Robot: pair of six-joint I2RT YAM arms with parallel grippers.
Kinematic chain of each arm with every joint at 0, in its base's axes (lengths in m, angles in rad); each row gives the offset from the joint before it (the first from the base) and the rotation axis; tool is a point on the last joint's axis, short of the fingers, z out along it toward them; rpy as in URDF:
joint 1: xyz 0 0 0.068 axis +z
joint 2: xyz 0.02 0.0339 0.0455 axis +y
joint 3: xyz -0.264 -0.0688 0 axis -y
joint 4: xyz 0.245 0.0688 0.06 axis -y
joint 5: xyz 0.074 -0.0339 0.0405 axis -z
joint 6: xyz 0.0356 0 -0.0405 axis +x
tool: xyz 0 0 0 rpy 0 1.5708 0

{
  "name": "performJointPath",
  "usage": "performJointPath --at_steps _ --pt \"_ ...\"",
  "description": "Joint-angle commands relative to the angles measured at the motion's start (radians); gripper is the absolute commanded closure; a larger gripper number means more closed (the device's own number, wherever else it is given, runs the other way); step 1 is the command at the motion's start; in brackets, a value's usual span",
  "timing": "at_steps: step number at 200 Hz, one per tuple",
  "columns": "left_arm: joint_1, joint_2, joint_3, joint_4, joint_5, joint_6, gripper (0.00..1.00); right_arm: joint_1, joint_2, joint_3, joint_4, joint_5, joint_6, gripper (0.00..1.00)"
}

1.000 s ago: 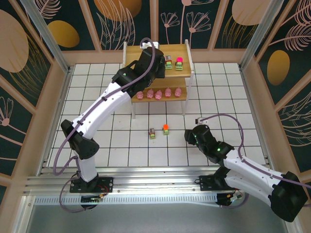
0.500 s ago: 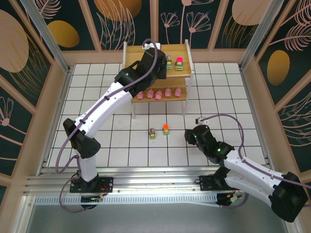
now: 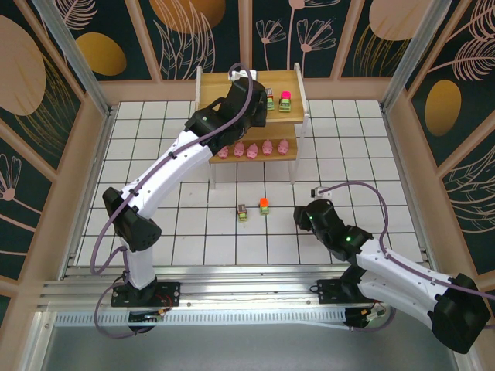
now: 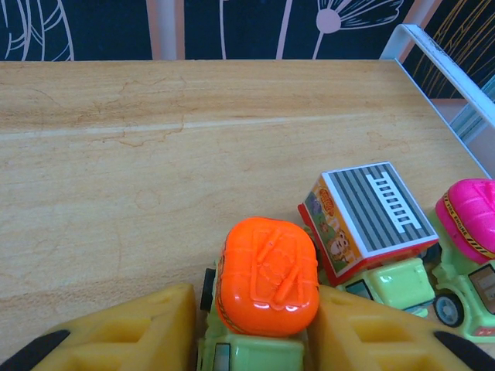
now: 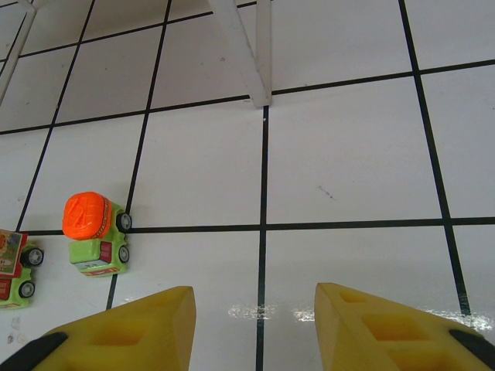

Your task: Place and organize the plastic toys onto the shelf

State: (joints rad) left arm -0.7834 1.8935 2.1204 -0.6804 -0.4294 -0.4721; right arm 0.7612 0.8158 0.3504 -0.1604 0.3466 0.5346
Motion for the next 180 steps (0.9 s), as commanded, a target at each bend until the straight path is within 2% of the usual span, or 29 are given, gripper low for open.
performJointPath --at_steps 1,56,95,146,180 --pt "0.009 0.003 -0.002 0.03 -0.003 -0.002 0.57 0.009 -0.012 -0.016 0.011 0.029 0.021 0.55" --pt "0.007 -0.051 -0.02 0.049 0.01 -0.005 0.56 0.01 -0.009 -0.014 0.013 0.027 0.018 0.55" --pt "-0.01 -0.108 -0.056 0.061 -0.031 0.0 0.55 0.01 -0.007 -0.013 0.015 0.027 0.018 0.55" --pt "-0.084 -0.196 -0.138 0.077 -0.141 0.023 0.53 0.01 -0.006 -0.012 0.016 0.026 0.016 0.55" --pt "-0.149 -0.286 -0.272 0.126 -0.183 0.02 0.52 0.01 -0.006 -0.013 0.016 0.025 0.015 0.55"
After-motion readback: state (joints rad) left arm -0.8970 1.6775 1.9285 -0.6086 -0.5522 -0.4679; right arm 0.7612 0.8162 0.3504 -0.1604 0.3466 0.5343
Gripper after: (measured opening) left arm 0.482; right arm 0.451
